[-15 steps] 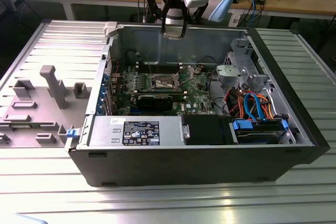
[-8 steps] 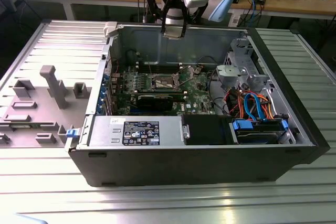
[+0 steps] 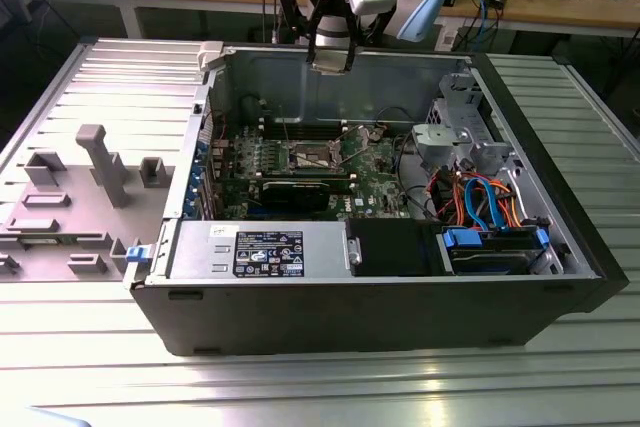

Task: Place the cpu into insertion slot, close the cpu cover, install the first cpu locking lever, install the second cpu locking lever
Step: 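Place the cpu into insertion slot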

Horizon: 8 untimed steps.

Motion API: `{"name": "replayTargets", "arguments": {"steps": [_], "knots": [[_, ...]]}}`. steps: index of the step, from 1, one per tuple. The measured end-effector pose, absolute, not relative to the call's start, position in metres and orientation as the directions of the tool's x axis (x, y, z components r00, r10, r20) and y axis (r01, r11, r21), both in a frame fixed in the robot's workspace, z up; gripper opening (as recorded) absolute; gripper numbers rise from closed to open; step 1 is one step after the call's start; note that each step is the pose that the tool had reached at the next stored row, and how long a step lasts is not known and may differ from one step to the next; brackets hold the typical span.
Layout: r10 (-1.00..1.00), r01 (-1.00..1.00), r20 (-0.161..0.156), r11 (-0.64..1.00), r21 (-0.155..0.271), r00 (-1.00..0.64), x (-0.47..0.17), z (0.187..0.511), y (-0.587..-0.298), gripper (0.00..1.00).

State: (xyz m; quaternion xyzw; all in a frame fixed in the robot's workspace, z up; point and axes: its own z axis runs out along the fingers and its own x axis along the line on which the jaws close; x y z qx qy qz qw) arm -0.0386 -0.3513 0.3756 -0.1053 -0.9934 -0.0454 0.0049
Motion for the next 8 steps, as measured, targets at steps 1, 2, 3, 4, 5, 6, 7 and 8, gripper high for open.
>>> {"name": "replayTargets", "arguments": {"steps": [1, 2, 3, 4, 5, 6, 7, 8], "knots": [[0.21, 0.211, 0.019, 0.973, 0.089, -0.977, -0.0386, 0.3757, -0.3513, 0.55], [0.211, 0.212, 0.019, 0.973, 0.089, -0.977, -0.0386, 0.3757, -0.3513, 0.55], [0.212, 0.213, 0.019, 0.973, 0.089, -0.977, -0.0386, 0.3756, -0.3513, 0.55], [0.213, 0.214, 0.019, 0.973, 0.089, -0.977, -0.0386, 0.3757, -0.3513, 0.55], [0.214, 0.214, 0.019, 0.973, 0.089, -0.977, -0.0386, 0.3756, -0.3513, 0.55], [0.214, 0.215, 0.019, 0.972, 0.089, -0.977, -0.0386, 0.3757, -0.3513, 0.55], [0.215, 0.216, 0.019, 0.972, 0.089, -0.976, -0.0386, 0.3757, -0.3513, 0.55], [0.217, 0.218, 0.019, 0.972, 0.089, -0.976, -0.0386, 0.3757, -0.3513, 0.55]]}}
